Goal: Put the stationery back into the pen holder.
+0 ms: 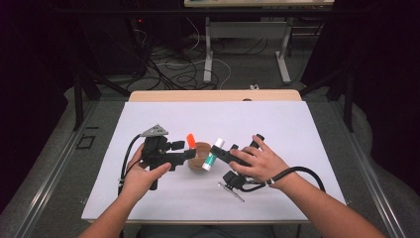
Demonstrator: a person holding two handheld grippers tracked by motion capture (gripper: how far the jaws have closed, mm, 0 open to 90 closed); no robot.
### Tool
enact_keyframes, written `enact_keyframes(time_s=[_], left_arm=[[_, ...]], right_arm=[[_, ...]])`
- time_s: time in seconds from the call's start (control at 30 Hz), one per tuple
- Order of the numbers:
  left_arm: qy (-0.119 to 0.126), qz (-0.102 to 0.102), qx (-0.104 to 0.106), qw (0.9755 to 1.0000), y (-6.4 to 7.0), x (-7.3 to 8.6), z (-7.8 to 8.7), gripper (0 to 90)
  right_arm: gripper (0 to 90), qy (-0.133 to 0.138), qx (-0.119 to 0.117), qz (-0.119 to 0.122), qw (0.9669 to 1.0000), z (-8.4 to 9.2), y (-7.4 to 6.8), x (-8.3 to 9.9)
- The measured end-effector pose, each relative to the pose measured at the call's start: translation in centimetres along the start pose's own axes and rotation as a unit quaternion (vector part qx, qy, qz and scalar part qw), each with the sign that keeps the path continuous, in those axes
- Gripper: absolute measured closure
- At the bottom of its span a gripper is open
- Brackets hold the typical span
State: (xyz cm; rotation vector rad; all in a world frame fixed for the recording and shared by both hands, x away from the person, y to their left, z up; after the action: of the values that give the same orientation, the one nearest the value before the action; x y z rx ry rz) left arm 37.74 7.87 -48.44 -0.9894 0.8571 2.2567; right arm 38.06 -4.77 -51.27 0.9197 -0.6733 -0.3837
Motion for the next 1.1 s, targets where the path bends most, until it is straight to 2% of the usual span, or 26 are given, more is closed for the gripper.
enact_keyframes(time_s=[0.1,0.33,0.37,0.57,0.77,1.1], left_arm=[[-0.018,0.011,0.012,0.9997,0.3,0.1,-0.4,41.4],[-0.055,0.022,0.03,0.9978,1.2,0.6,-1.1,44.0],[-0.058,0.021,0.032,0.9976,1.3,0.6,-1.3,44.0],[-0.084,0.022,0.037,0.9955,1.8,0.8,-2.0,44.3],[-0.093,0.021,0.036,0.9948,2.0,0.9,-2.7,44.7],[-0.128,0.022,0.033,0.991,2.2,1.3,-3.9,50.1]], right_arm=[[65.7,-0.004,0.0,0.0,1.0,0.0,0.0,-0.1],[65.6,-0.002,-0.004,0.007,1.0,-0.2,0.0,-0.4],[65.6,0.005,0.003,0.008,1.0,-0.3,0.0,-0.5],[65.6,-0.001,0.0,0.009,1.0,-0.3,0.0,-0.5],[65.7,0.0,0.002,0.013,0.9999,-0.3,0.1,-0.7],[65.6,0.003,0.005,0.022,0.9997,-0.2,0.2,-0.9]])
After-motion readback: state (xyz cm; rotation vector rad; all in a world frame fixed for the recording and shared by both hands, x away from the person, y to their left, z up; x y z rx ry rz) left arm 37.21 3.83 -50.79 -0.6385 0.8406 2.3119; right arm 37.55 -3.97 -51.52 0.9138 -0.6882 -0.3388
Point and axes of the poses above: each handheld gripper's, and its own axes: z roughly backward along the jaws, x roughly out of its underside, y roughly to its right, the point moved 9 cm from there along -z, roughly forward along the jaws, and after that the axes turned 3 degrees about -x, right-handed, at the moved point
